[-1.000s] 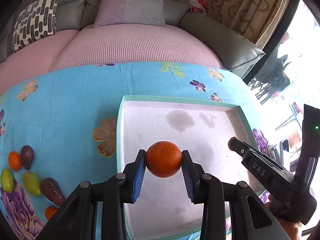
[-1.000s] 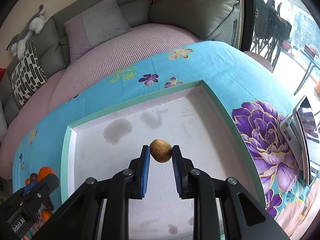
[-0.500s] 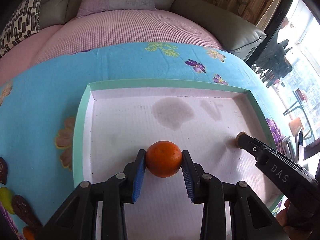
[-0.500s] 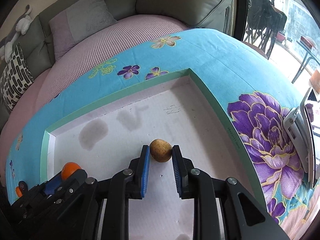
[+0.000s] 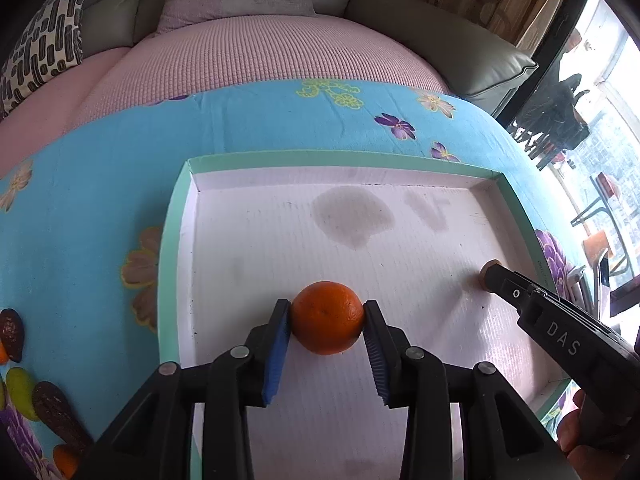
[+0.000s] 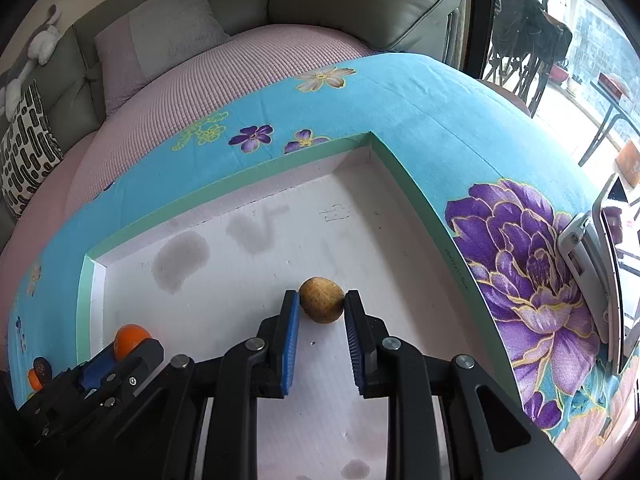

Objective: Organize fruits
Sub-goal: 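Carry the orange with the left tool while the right tool carries the nut into the white tray, then open both tools to release the orange and nut in the tray, then move both tools back over the fruit pile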

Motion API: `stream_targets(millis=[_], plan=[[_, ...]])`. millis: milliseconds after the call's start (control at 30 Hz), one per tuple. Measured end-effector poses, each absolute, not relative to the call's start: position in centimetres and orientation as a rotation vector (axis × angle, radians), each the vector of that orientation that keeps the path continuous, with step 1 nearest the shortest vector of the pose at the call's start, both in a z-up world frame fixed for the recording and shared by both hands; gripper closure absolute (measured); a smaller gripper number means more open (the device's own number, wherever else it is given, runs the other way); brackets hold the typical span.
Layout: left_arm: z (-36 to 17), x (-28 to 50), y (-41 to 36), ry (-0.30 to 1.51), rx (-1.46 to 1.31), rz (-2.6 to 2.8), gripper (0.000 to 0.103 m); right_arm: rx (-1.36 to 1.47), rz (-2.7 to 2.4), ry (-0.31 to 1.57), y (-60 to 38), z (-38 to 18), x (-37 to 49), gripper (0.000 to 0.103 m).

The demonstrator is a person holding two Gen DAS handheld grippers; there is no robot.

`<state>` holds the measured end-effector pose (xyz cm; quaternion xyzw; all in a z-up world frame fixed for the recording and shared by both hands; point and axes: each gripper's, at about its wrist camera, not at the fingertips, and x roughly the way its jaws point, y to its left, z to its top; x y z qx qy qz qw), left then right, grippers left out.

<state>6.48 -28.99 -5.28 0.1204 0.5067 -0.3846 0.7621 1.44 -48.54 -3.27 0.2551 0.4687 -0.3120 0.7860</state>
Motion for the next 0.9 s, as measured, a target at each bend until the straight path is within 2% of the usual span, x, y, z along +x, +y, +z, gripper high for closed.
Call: stream_targets(millis=[133,233,367,433,467,500,567,667,833,867,900], plan=[[-4.7,6.3,-28.8,1.105,0.259,-0.839,0.061,0.563,-0.667,1.015,-48.6,-3.2,1.2,0.079],[-3.9,6.2,-28.6,1.093,0.26,-0.843,0.058,0.555,-0.671,1.027,-48.6,-3.3,1.3,0.074],[-2.9,6.3,-27.8,1.092,0.243,-0.834,0.048,0.557,-0.665,1.034,-48.7,-3.3,1.1,0.061],[-2.5,6.6,-27.2,1.091,0.237,-0.815,0.042,0.55,-0.665,1.036,-48.6,-3.3,1.1,0.05],[-2.2,6.7,-26.9,1.09,0.231,-0.804,0.035,0.546,-0.664,1.037,-48.6,-3.2,1.1,0.043],[-2.0,6.9,-26.6,1.088,0.224,-0.79,0.029,0.544,-0.663,1.037,-48.6,-3.2,1.1,0.04],[-1.7,7.4,-25.9,1.082,0.228,-0.742,0.025,0.535,-0.659,1.042,-48.5,-3.1,1.1,0.039],[-1.6,8.2,-24.4,1.071,0.232,-0.665,0.019,0.513,-0.663,1.053,-48.2,-3.0,1.2,0.028],[-2.1,10.3,-21.0,1.068,0.206,-0.525,0.006,0.495,-0.654,1.063,-47.9,-3.1,1.5,0.025],[-2.3,10.8,-20.2,1.062,0.206,-0.491,0.0,0.485,-0.656,1.066,-47.8,-3.1,1.5,0.017],[-2.4,11.2,-19.4,1.056,0.208,-0.45,0.0,0.48,-0.656,1.065,-47.7,-3.0,1.6,0.014]])
